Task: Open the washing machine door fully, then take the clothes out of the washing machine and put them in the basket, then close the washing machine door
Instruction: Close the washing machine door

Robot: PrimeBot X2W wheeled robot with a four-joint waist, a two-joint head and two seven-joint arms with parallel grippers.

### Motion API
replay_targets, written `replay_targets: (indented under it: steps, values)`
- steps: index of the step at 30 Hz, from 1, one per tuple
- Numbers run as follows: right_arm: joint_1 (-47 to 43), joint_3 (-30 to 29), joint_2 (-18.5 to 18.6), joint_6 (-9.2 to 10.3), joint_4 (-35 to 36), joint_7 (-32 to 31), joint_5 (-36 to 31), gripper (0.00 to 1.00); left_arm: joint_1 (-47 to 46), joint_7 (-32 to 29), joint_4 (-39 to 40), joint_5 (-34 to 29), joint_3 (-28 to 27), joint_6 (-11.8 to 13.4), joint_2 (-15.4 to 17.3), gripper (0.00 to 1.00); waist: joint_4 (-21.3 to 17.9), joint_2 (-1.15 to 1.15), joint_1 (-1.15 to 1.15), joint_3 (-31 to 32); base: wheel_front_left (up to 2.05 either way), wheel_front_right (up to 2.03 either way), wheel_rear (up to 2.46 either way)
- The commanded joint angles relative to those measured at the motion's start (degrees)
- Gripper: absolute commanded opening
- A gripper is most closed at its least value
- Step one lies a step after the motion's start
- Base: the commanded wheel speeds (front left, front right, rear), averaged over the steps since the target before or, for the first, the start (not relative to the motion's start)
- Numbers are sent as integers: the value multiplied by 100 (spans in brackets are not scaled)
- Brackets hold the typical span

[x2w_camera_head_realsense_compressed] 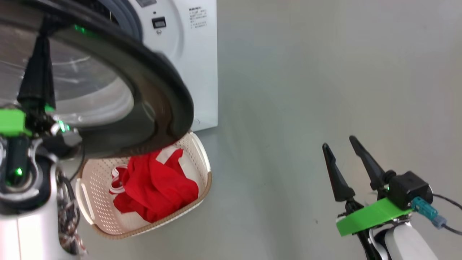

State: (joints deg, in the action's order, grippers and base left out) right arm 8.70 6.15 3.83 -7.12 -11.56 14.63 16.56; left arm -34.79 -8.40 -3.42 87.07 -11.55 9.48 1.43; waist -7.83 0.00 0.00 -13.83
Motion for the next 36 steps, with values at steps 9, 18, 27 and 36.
replay_targets:
  steps: [9,18,27,36]
  values:
    - [371,139,27,-36,176,37,-87,100,-893,-46,-376,48,-106,-262,289,0,-80,0,0,-434,0,0,0]
    - [396,103,-1,-36,125,37,-91,100,-1063,-162,-737,193,-165,-473,317,15,-73,0,0,-403,0,0,0]
    - [277,66,-13,-36,81,37,-78,100,-190,-309,-345,-147,-34,-950,519,100,40,0,0,51,0,0,0]
    - [92,25,-9,-36,51,37,-64,100,1112,352,158,-1337,214,-1527,751,100,175,0,0,515,0,0,0]
